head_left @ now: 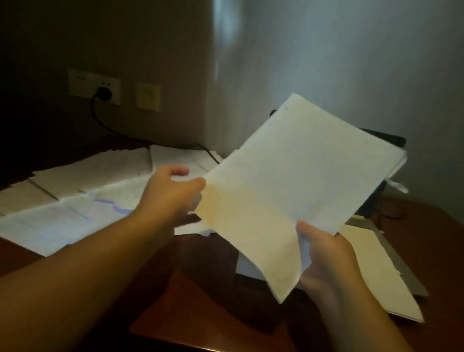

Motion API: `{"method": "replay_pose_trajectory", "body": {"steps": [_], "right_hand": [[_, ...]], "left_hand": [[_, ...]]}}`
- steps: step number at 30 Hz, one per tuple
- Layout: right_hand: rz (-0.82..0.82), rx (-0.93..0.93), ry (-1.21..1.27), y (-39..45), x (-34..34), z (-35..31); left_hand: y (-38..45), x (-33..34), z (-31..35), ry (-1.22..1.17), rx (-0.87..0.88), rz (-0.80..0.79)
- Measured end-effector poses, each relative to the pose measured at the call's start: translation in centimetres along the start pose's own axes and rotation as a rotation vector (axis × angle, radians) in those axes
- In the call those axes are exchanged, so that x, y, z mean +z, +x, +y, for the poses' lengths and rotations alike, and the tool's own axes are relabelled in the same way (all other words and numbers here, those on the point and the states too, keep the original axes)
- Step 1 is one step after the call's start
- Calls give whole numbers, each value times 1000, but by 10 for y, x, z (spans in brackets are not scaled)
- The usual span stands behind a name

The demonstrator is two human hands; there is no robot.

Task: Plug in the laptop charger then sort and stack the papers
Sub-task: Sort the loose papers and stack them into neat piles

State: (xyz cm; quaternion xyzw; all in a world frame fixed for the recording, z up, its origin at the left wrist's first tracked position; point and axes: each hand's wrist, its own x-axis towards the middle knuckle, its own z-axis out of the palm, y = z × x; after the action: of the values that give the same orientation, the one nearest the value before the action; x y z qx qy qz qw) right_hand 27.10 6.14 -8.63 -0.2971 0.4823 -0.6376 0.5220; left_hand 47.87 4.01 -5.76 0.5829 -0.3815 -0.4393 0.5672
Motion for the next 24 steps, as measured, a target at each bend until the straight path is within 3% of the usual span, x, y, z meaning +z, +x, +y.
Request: {"method": "replay_pose_trajectory", "body": {"steps": [4,7,17,24], "right_hand": [[116,47,111,-1,-14,13],[198,36,93,-7,-18,16],[363,0,-51,-23,-53,-6],[313,-3,-204,-33,-49,8]], "left_hand": [[-26,40,-21,-59,-203,-203],[-32,61,-31,-77,-240,-278],[-1,85,-7,370,-22,-316],[24,100,-18,580,145,-263]]}}
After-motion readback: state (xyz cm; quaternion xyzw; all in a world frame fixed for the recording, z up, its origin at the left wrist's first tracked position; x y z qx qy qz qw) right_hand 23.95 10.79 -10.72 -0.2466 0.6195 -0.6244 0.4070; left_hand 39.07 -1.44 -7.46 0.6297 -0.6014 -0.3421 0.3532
